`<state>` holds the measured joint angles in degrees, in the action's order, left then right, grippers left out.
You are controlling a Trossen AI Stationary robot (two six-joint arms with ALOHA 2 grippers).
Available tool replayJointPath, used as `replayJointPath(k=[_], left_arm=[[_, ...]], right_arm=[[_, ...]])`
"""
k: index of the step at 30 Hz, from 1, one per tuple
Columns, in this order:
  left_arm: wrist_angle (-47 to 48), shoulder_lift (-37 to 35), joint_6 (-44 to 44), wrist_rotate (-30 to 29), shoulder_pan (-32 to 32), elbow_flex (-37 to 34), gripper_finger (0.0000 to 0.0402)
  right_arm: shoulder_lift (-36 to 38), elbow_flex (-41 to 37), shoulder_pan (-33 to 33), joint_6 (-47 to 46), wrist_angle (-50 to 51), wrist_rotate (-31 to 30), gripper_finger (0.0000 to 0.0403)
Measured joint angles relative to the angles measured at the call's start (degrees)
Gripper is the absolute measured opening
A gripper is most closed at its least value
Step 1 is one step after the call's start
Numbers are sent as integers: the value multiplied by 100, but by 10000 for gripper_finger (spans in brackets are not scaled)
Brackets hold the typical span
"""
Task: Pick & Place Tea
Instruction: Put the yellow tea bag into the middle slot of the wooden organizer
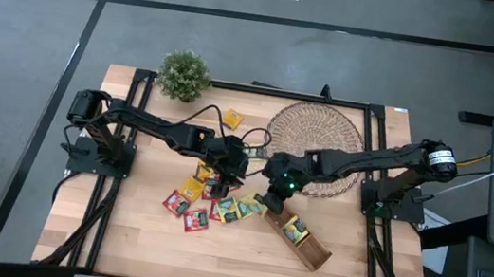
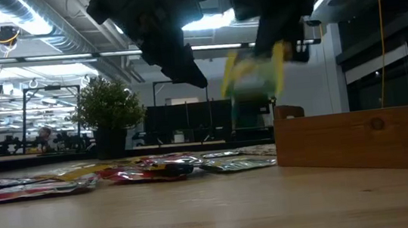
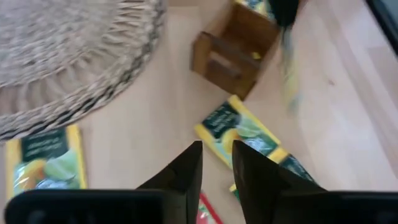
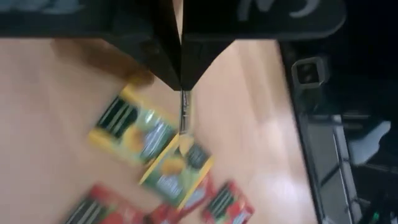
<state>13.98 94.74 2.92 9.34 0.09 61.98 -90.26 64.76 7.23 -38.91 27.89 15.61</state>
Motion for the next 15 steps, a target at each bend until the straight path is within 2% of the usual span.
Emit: replayJointPath(k=[7,15], left_arm=[[17,0,251,36,-189,1,86],[54,0,391,88,-354,0,86]], right_arm=[[11,786,798,-916,1871,-434,2],[15,836,1692,-2585,2494,-1265,2]])
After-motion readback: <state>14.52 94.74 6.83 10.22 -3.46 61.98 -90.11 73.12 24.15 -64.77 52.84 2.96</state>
